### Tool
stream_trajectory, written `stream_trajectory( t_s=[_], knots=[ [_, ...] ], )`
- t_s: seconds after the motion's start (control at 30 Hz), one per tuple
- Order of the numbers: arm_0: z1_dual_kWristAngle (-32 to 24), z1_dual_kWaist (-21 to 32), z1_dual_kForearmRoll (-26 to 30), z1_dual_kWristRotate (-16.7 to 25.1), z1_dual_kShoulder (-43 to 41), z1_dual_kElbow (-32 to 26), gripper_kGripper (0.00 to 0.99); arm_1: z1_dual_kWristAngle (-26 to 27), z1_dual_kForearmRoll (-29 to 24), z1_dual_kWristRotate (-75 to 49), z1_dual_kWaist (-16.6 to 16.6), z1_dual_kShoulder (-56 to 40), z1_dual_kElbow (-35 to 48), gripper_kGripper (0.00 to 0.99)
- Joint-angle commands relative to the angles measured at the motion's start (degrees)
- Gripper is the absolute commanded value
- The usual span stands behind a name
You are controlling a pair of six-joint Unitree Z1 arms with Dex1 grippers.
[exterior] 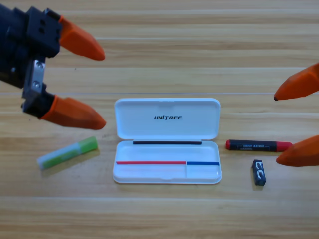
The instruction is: Clean up eraser and pencils
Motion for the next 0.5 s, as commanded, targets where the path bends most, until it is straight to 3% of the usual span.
stream_trajectory(
  t_s=[0.03, 0.37, 0.43, 0.5],
  knots=[
    [-0.44, -1.46, 1.74, 0.25, 1.67, -0.02, 0.988, -0.17, 0.13, -0.54, 1.77, 0.85, 2.09, 0.979],
    [0.00, -1.90, 2.62, 0.33, 1.23, 0.06, 0.986, -0.69, 0.04, 1.57, 1.77, 1.03, 2.70, 0.980],
    [1.75, -1.81, 2.79, 0.33, 1.67, -0.29, 0.986, -2.01, 0.04, 2.54, 1.77, 1.82, 2.88, 0.983],
    [7.03, -1.81, 3.41, 1.65, 2.20, -0.46, 0.986, -3.07, 0.04, 3.86, 1.77, 2.70, 2.70, 0.983]
  ],
)
